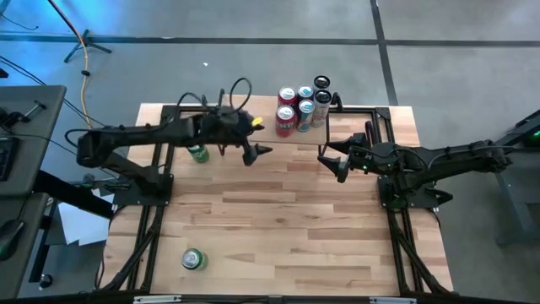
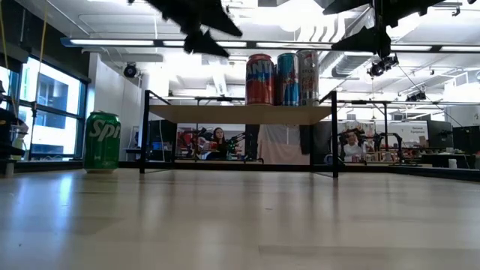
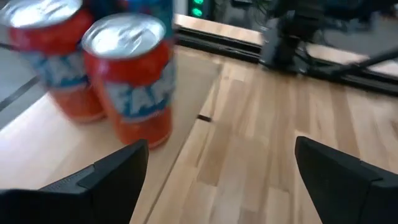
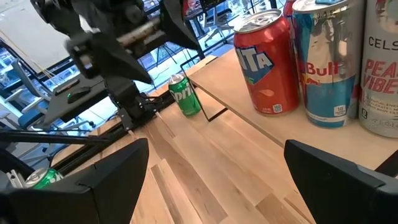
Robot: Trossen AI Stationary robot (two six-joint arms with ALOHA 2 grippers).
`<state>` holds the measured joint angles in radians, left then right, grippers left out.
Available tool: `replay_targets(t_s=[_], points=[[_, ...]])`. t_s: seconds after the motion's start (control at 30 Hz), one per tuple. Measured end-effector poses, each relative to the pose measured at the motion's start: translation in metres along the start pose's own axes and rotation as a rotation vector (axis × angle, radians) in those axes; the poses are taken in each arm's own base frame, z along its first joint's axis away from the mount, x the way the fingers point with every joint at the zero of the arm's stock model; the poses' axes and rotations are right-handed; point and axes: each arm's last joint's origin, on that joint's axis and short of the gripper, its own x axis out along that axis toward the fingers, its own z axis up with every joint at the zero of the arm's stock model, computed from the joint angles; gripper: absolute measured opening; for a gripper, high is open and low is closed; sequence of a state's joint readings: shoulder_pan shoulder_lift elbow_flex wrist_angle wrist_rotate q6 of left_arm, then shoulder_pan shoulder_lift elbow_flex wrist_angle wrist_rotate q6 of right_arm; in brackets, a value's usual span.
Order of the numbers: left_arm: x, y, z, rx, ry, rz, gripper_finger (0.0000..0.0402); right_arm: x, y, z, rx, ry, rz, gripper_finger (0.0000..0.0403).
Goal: Place canned beverage on shelf
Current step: Put the red soda can on the shelf aligned with the other red soda can
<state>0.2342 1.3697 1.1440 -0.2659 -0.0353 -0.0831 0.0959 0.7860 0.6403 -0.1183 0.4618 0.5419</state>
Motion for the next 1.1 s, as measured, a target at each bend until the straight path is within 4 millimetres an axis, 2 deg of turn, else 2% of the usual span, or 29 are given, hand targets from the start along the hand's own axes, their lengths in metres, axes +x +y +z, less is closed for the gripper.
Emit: replay_targets(t_s=[0.1, 0.17, 0.47, 0.53, 0.6, 0.8, 0.83, 1.1], points=[[0.007, 0.002, -0.02, -0.05, -0.04, 0.031, 0.0361, 0.0, 0.0, 0.0, -0.001, 0.002, -0.001, 0.036], [0.012, 0.004, -0.026, -0.067, -0.056, 0.024, 0.0361, 0.0, 0.0, 0.0, -0.002, 0.004, -0.003, 0.036], [0.049, 0.021, -0.036, -0.09, -0.084, 0.081, 0.0349, 0.0, 0.0, -0.001, -0.004, 0.008, -0.004, 0.036], [0.054, 0.022, -0.04, -0.106, -0.072, 0.122, 0.0321, 0.0, -0.001, -0.001, -0.006, 0.012, -0.006, 0.036], [0.058, 0.024, -0.042, -0.11, -0.064, 0.157, 0.027, 0.0, -0.001, -0.001, -0.007, 0.013, -0.007, 0.036], [0.06, 0.026, -0.038, -0.166, -0.129, 0.178, 0.0034, 0.0, -0.001, -0.002, -0.009, 0.017, -0.009, 0.036], [0.06, 0.026, -0.036, -0.184, -0.15, 0.175, 0.002, 0.0, -0.001, -0.002, -0.009, 0.017, -0.009, 0.036], [0.063, 0.028, -0.035, -0.22, -0.177, 0.187, 0.0002, 0.0, -0.001, -0.002, -0.009, 0.017, -0.009, 0.036]])
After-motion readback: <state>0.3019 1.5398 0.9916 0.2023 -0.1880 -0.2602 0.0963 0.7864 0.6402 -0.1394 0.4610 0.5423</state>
